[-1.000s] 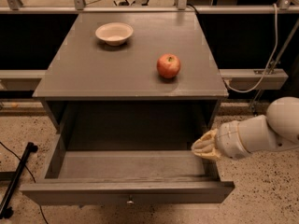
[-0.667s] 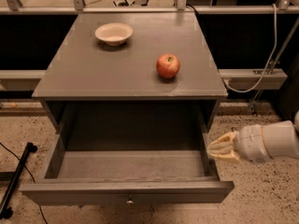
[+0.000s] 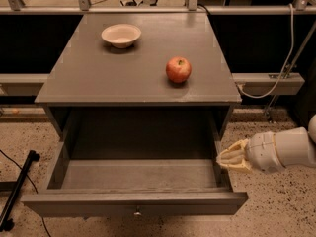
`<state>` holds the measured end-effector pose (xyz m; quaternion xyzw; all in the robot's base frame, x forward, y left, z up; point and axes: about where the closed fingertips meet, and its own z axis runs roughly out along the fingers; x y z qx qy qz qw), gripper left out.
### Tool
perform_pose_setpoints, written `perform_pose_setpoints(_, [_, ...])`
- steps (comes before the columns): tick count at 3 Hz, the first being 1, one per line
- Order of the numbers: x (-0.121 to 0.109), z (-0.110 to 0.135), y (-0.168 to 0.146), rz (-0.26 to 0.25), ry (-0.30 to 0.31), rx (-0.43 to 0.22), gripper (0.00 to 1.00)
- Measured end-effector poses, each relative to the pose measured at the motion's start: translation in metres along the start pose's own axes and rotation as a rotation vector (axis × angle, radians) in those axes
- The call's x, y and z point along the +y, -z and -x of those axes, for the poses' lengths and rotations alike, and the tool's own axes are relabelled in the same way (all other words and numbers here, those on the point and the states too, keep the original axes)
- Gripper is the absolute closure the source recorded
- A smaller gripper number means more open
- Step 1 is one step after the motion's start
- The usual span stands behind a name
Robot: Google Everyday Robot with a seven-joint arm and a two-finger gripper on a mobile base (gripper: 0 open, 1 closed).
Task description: Open top drawer
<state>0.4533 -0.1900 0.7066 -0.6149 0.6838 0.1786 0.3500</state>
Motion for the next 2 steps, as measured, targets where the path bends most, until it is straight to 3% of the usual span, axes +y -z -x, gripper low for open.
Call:
perform_pose_setpoints(1, [0.0006, 0.0009, -0.0018, 0.004, 0.002, -0.001, 0.07])
perform_pose_setpoints(2, [0.0010, 0.0013, -0.0028, 0.006, 0.002, -0.002, 0.00])
